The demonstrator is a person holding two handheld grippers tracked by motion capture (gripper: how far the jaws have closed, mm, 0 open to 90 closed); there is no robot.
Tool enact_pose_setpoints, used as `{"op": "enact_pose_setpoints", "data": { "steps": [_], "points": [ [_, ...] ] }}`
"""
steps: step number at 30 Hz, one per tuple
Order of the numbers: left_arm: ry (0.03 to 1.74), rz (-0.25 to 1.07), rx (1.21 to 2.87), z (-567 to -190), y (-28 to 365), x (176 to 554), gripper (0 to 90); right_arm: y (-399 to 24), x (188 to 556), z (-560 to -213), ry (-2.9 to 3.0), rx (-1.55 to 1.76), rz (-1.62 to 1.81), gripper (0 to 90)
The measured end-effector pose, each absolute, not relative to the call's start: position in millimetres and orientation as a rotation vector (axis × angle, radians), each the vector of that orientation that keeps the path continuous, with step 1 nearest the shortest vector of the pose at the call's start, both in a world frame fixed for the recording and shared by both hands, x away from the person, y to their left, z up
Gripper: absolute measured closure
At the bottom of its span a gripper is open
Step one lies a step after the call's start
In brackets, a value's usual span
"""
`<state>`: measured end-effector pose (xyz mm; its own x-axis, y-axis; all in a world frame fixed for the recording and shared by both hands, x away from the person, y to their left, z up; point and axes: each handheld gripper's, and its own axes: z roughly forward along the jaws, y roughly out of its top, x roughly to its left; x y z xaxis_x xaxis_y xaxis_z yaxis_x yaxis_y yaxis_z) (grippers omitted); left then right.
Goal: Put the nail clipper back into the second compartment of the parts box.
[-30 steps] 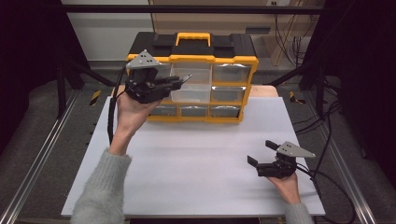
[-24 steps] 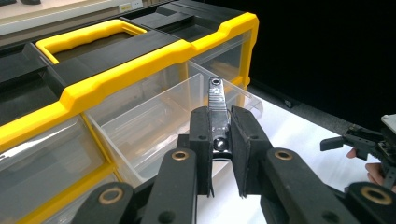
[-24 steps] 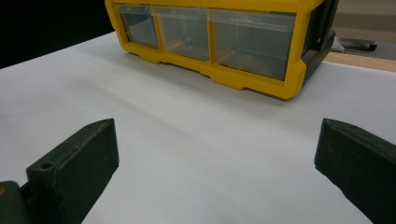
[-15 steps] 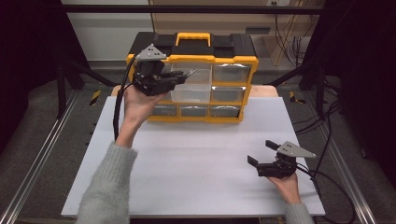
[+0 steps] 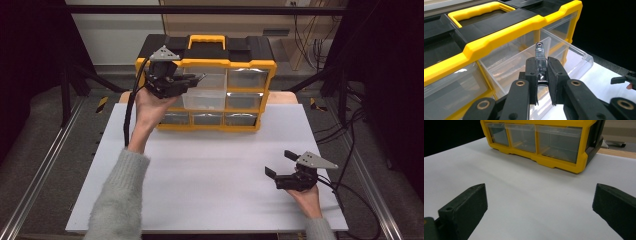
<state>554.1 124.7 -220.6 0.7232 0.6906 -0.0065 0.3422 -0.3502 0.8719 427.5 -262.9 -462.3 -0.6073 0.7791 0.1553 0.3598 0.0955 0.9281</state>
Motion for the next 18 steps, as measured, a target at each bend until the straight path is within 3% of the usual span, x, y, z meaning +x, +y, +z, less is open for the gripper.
{"op": "enact_pose_setpoints", "data": {
  "steps": [18],
  "points": [
    [0.816, 0.456, 1.993, -232, 126, 563, 78.8, -263, 427, -462, 2.008, 1.121, 1.517, 0.5]
  ]
}}
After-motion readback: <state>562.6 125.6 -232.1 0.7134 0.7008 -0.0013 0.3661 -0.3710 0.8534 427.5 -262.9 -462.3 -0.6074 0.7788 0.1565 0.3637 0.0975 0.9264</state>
